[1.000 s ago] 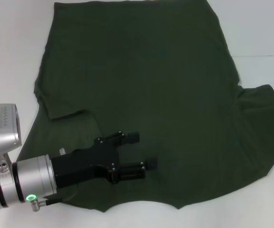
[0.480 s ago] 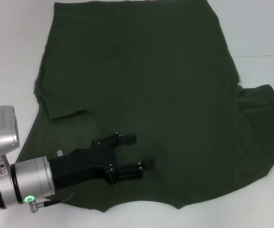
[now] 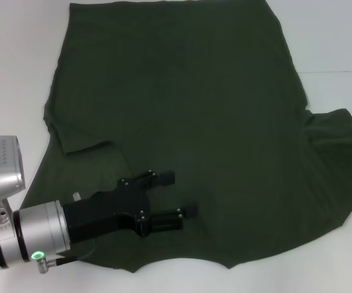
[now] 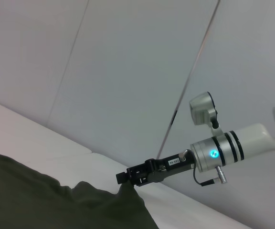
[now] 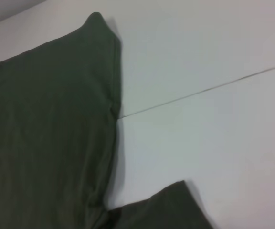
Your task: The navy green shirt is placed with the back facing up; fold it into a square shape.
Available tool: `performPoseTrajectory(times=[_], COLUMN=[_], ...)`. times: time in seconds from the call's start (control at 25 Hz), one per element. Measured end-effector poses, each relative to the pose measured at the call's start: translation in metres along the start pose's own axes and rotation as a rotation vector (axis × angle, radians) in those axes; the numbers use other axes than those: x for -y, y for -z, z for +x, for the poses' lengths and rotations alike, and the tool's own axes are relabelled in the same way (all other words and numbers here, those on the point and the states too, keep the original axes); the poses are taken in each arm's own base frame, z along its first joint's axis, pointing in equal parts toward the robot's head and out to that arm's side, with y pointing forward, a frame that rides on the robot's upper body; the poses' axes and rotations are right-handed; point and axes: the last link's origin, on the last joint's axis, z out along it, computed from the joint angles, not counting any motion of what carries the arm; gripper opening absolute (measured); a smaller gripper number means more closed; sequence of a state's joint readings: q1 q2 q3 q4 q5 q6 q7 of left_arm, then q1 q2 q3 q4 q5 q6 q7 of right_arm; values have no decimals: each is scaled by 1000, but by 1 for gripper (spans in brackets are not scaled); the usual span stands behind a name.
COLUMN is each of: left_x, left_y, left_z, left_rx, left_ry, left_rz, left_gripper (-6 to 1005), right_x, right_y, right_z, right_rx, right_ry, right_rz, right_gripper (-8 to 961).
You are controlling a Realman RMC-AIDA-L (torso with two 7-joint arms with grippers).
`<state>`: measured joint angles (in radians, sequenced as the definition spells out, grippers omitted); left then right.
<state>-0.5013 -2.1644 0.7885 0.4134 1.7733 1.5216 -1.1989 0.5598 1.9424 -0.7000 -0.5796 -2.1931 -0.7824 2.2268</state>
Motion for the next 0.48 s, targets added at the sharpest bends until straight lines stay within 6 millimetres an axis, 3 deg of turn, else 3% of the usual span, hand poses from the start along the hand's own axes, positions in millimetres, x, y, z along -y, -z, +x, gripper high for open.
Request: performPoseTrajectory(times=[0.48], left_x=[0], left_y=[0], left_z=[0], left_rx=[-1], left_ry=[-1], left_rz=[2], left_gripper=[936], right_x=[-6], right_y=[3], right_z=[1], right_rx=[-44], right_ry=[-19], right_rz=[-58], right_gripper=[380])
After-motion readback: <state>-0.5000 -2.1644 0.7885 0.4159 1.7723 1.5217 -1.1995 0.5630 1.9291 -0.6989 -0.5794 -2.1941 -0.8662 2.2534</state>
